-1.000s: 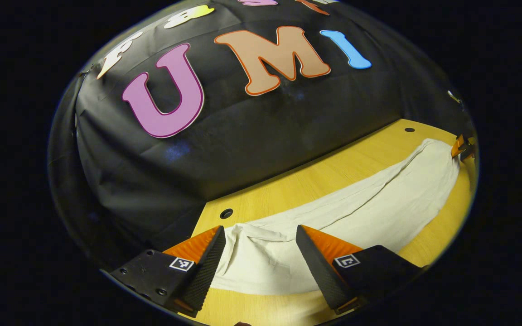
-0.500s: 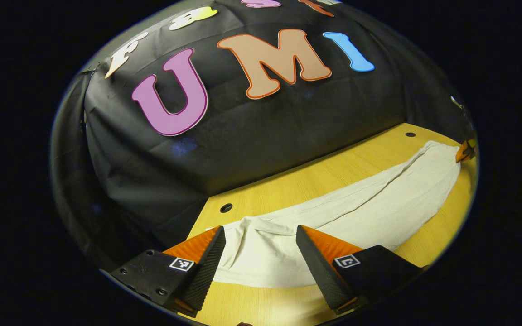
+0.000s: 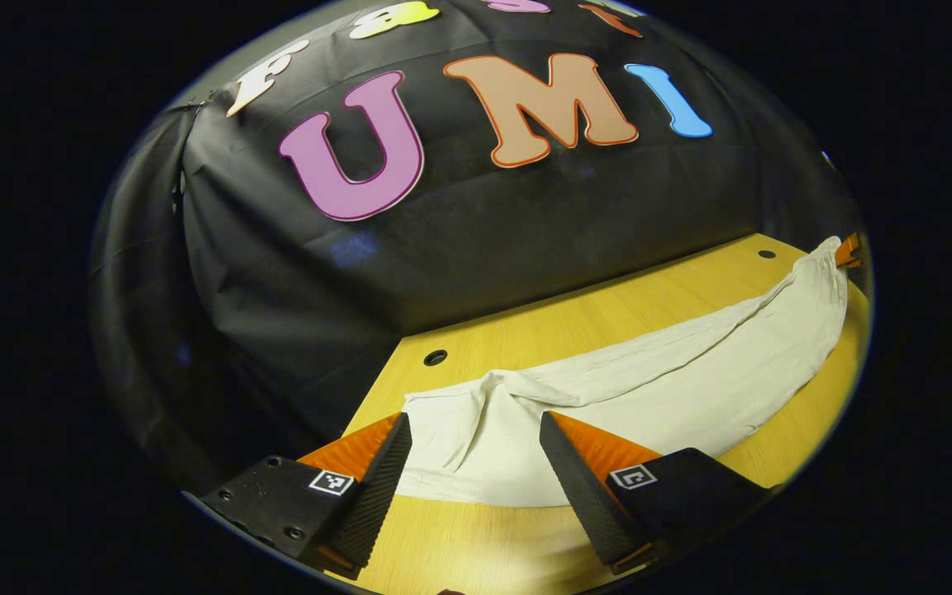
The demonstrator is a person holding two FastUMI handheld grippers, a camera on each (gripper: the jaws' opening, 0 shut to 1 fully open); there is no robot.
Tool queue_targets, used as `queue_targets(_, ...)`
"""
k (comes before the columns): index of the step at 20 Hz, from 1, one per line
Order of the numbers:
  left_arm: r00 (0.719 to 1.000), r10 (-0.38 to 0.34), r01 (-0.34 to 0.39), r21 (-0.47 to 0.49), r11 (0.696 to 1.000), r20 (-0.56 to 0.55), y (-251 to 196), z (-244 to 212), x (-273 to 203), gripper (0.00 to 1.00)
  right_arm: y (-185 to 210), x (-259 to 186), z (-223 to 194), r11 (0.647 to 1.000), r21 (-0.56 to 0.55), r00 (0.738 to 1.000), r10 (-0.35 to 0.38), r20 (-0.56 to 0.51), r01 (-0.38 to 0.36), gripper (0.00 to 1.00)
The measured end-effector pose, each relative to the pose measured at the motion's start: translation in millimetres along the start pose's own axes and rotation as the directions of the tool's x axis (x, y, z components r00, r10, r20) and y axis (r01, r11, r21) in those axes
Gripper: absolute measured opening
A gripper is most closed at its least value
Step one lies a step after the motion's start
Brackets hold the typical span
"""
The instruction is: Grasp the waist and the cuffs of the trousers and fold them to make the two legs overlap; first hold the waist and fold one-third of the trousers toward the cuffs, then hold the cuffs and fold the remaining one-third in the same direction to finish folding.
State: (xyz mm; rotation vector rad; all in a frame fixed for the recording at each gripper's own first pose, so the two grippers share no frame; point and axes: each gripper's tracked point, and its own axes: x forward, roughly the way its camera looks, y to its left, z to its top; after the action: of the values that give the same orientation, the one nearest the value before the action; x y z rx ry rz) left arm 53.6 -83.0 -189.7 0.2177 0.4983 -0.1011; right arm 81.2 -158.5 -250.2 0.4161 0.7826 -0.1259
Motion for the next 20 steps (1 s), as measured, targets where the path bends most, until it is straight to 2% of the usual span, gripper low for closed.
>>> queue_targets(6,1.0,0.004,-0.004,-0.052,0.999,0.001,48,-20,2,0.96,48,-74,82,0.975,-0.174,0.986,0.151,0.063,-0.138,0.15)
queue_targets(8,1.0,0.012,-0.013,-0.071,0.997,-0.018,66,-33,2,0.96,75,-93,90,0.958,-0.23,0.98,0.189,0.066,-0.169,0.15)
queue_targets(12,0.999,0.031,-0.034,-0.09,0.995,-0.043,102,-57,-1,0.96,88,-115,99,0.926,-0.296,0.964,0.26,0.05,-0.234,0.15)
queue_targets(16,0.997,0.042,-0.048,-0.09,0.995,-0.067,130,-77,-4,0.96,94,-118,115,0.894,-0.347,0.955,0.297,-0.018,-0.285,0.15)
queue_targets(20,0.995,0.025,-0.034,-0.092,0.995,-0.096,143,-97,-3,0.96,93,-122,119,0.857,-0.414,0.95,0.298,-0.092,-0.309,0.15)
